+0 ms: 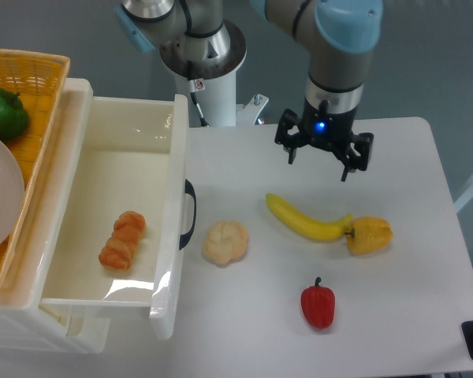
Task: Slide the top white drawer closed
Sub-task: 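Raise the gripper above the banana and yellow pepper, then lower the gripper toward the open white drawer's front face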
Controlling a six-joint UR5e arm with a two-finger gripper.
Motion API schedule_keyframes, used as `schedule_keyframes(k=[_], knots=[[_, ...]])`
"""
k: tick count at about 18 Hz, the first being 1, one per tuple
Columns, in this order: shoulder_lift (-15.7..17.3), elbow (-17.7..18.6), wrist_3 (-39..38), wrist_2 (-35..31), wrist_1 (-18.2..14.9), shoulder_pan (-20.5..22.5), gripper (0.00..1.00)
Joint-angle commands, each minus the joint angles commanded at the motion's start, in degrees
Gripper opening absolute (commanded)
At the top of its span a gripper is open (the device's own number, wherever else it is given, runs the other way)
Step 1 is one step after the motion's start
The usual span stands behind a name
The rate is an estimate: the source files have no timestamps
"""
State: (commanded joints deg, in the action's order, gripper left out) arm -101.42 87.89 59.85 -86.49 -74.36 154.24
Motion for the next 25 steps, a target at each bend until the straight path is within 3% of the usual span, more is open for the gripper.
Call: schedule_keyframes(k=[10, 15, 19, 25], knots=[[-1.1, 0.3, -1.0, 0.4, 0.6, 1.2, 1.0], [-1.4, 1.0, -4.5, 0.3, 0.6, 1.5, 1.0], [-0.9, 3.7, -9.0, 0.5, 1.1, 1.2, 1.0], [-2.6, 3.4, -16.7, 1.2, 2.3, 0.0, 1.0]])
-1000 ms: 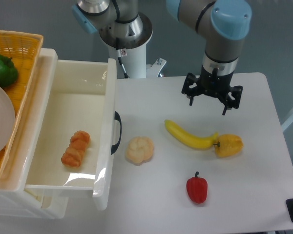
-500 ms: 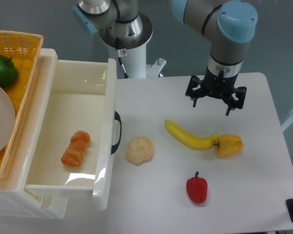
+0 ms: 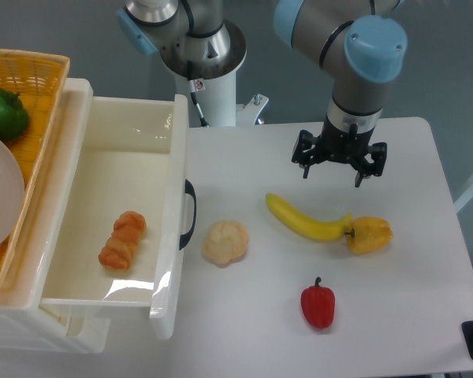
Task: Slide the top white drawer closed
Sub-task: 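Lower the gripper toward the open white drawer's front face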
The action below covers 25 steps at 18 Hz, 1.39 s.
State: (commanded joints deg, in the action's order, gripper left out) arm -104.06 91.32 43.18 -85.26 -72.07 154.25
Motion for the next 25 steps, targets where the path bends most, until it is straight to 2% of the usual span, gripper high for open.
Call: schedule_keyframes(k=[2, 6, 10, 14, 17, 25], knots=[[-1.0, 0.0, -4.0, 0.7, 0.1, -0.5, 1.0], [-1.9, 0.2, -6.0, 0.8, 0.1, -2.1, 1.0], [-3.8, -0.3, -11.8, 1.2, 1.1, -4.0, 1.0], [-6.7, -0.3, -12.1, 4.7, 1.1, -5.4, 1.0], [-7.2, 0.2, -12.2, 7.6, 1.1, -5.6, 1.0], [-8.0, 0.4, -14.0, 9.8, 1.1, -7.9, 1.0]])
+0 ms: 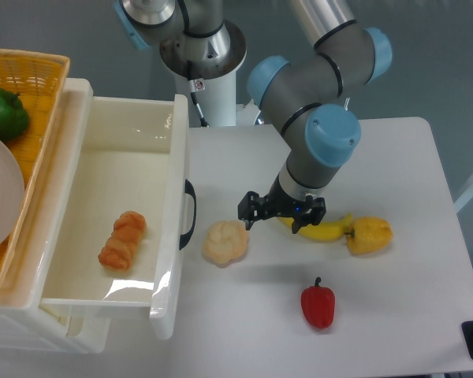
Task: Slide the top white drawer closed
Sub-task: 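Lower the gripper toward the open white drawer's front face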
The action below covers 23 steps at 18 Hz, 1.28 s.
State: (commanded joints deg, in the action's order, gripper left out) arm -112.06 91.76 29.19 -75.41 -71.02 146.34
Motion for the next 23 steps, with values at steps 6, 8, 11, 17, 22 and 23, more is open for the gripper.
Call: schedule_keyframes(k=[6, 8, 11, 17, 22, 23], knots=[[-1.0, -0.3, -0.3, 0.1, 0.1, -2.1, 1.0], [-1.1, -0.3, -0.3, 0.1, 0.1, -2.4, 1.0], [-1.2, -0.4, -0.3, 0.4, 0.1, -3.4, 1.0], [-1.3, -0.3, -0.3, 1.1, 0.1, -4.4, 1.0], [-1.3, -0.3, -0.4, 1.2, 0.1, -5.0, 1.0], [-1.3, -0.3, -0.3, 1.2, 0.1, -5.0, 1.0]])
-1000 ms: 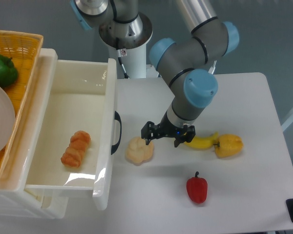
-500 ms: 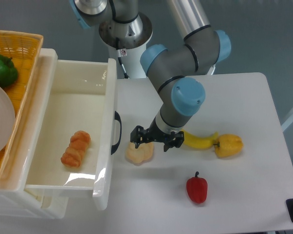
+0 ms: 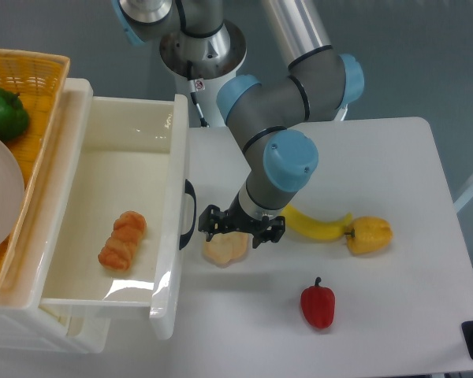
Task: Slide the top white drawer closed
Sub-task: 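Lower the gripper toward the open white drawer's front face, then push the drawer front with the gripper into the white cabinet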
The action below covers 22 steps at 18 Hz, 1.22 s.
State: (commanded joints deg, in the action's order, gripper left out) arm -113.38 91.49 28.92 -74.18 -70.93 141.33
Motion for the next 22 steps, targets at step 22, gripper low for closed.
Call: schedule_keyframes(k=[22], knots=[[1.6, -0.1, -0.9, 2.3, -0.1, -2.3, 1.0]])
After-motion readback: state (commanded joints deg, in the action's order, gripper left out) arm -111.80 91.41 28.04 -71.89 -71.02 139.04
